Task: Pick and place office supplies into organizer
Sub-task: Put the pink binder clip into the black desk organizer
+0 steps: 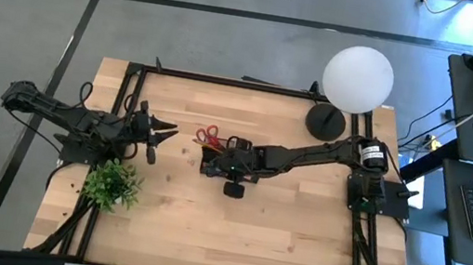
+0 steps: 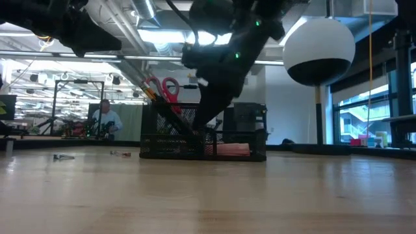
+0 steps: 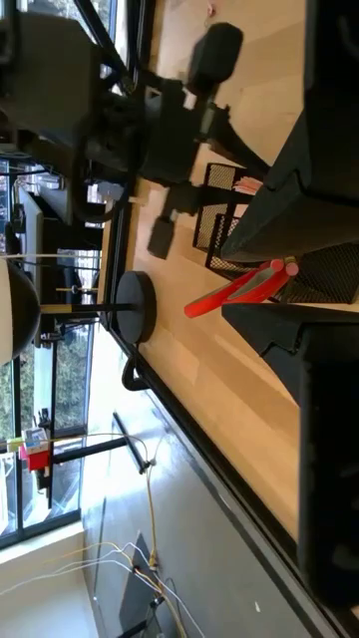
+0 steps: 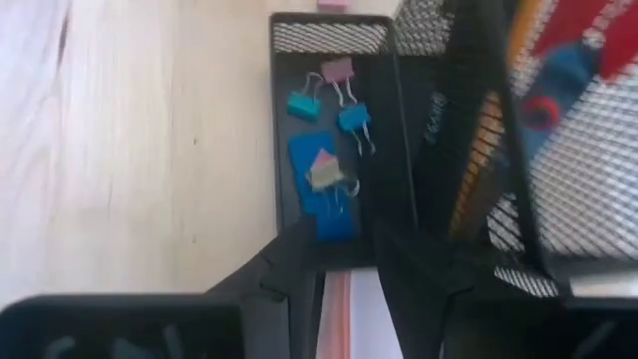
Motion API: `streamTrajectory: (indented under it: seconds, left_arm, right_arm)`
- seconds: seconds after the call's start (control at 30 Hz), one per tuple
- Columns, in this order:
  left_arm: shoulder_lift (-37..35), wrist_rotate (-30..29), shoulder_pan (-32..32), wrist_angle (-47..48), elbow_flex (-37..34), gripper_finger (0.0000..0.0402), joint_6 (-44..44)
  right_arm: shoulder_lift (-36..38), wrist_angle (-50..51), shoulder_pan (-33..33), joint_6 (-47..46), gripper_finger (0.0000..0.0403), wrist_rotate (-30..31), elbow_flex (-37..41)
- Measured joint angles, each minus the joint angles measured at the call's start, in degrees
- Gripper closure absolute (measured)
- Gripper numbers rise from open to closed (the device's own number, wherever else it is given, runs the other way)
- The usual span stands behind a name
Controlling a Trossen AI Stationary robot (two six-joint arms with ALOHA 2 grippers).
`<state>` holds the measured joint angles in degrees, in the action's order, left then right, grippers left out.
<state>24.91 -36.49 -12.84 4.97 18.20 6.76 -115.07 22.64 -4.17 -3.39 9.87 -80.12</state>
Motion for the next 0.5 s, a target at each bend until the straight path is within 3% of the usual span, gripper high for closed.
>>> streamTrajectory:
  seconds: [0.17,0.27,0.37,0.5]
  left_arm:
    - [0.0,0.0,0.0,0.1,0.0,0.0329,0.0]
    - [0.0,0.0,0.0,1.0,0.0,0.0329,0.0]
    - [0.0,0.0,0.0,1.7,0.0,0.0329,0.0]
    - [0.0,0.0,0.0,1.7,0.0,0.0329,0.7]
  right_arm:
    - [0.1,16.7,-0.6,-8.7,0.0294,-1.5,-7.5]
    - [0.1,26.5,-1.1,-11.3,0.0294,-6.7,-11.3]
    - [0.1,33.0,-2.7,-8.8,0.0294,-10.4,-14.1]
    - [0.8,35.6,-6.5,-2.1,0.0294,-11.0,-15.1]
